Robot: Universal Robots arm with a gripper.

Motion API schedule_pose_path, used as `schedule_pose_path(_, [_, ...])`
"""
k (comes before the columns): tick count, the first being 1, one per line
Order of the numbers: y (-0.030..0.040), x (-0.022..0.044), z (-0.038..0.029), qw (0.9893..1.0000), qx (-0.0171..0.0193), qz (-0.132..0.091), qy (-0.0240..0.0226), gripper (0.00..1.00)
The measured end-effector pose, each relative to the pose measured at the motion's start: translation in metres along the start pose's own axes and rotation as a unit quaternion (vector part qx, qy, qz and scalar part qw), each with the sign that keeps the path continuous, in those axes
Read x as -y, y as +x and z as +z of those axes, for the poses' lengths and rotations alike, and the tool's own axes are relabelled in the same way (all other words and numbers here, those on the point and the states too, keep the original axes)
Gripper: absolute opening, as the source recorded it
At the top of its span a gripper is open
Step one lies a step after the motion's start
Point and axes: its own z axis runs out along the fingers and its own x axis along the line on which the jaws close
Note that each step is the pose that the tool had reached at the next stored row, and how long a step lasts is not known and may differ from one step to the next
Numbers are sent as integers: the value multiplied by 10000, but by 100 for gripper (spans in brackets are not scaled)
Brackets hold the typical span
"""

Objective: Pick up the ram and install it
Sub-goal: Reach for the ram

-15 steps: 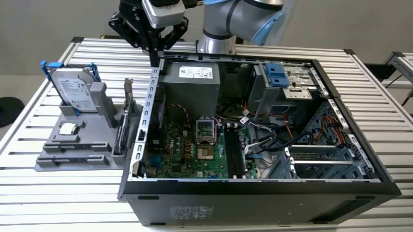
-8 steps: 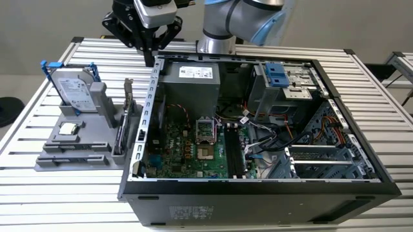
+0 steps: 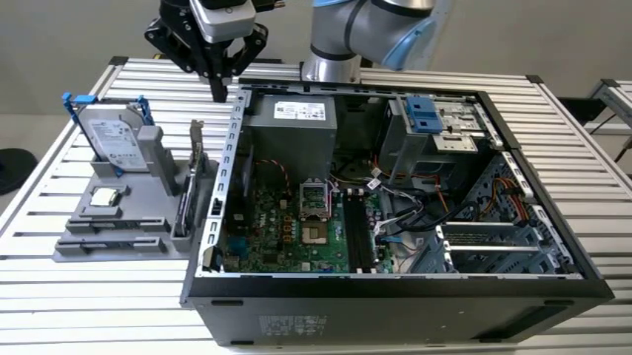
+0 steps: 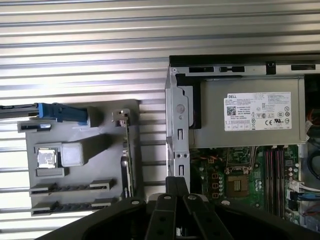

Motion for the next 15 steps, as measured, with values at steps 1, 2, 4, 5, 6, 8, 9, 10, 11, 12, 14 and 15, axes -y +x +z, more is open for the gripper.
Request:
schedule_pose_path(1, [14, 1, 0, 10000, 0, 0, 0, 0])
schedule_pose_path(2, [27, 2, 0, 10000, 0, 0, 0, 0])
schedule_pose_path(4, [53, 3, -1, 10000, 0, -1, 0, 0])
schedule_pose_path(5, [66, 4, -1, 10000, 0, -1, 0, 0])
schedule_pose_path(6, [78, 5, -1, 10000, 0, -1, 0, 0])
schedule_pose_path(8, [102, 6, -1, 10000, 0, -1, 0, 0])
schedule_pose_path(9, [115, 7, -2, 10000, 0, -1, 0, 0])
schedule_pose_path(10, [126, 8, -2, 10000, 0, -1, 0, 0])
schedule_pose_path(11, [138, 8, -2, 10000, 0, 0, 0, 0])
schedule_pose_path(12, [149, 9, -2, 10000, 0, 0, 0, 0])
schedule_pose_path(14, [172, 10, -2, 10000, 0, -1, 0, 0])
schedule_pose_path(15, [183, 11, -3, 10000, 0, -1, 0, 0])
